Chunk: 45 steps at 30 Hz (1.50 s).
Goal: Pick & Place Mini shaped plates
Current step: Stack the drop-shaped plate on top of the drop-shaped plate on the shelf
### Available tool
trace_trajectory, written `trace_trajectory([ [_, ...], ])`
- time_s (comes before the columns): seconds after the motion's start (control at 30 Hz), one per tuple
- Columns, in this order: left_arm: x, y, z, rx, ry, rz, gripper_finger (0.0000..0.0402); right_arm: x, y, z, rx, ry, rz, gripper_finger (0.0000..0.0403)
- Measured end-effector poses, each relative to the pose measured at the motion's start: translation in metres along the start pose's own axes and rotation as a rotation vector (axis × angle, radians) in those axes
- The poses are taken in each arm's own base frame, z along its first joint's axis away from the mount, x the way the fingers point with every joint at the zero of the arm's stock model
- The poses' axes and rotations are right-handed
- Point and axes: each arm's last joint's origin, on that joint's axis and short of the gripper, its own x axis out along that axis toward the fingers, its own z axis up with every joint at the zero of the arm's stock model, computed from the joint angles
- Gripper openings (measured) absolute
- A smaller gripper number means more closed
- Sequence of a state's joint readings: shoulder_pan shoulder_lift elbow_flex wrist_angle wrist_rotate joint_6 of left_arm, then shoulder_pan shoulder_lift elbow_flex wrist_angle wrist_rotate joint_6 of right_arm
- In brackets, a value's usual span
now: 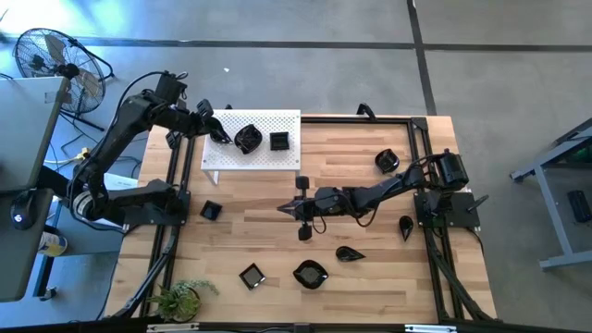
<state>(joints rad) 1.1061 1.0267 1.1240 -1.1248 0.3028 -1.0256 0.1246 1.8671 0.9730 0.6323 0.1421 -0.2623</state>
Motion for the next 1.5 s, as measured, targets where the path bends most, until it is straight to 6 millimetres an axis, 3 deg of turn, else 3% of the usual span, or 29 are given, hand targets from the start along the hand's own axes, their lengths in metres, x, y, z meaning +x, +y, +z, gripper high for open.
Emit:
trace_trajectory([
  [0.9, 0.0045, -0.0011, 0.0024, -0.005, 0.004, 0.018, 0.0002, 0.0000, 0.0004, 0.0001, 0.004, -0.004, 0.015, 0.0001],
  [1.3, 0.0056, -0.0012, 0.0027, 0.001, 0.014, 0.021, 0.0059, 0.0000, 0.0004, 0.0000, 0.003, -0.003, 0.014, 0.0001],
  [1.5, 0.0055, -0.0010, 0.0018, 0.064, 0.036, 0.014, 0.0069, 0.0000, 0.0004, 0.0000, 0.003, -0.003, 0.014, 0.0002],
])
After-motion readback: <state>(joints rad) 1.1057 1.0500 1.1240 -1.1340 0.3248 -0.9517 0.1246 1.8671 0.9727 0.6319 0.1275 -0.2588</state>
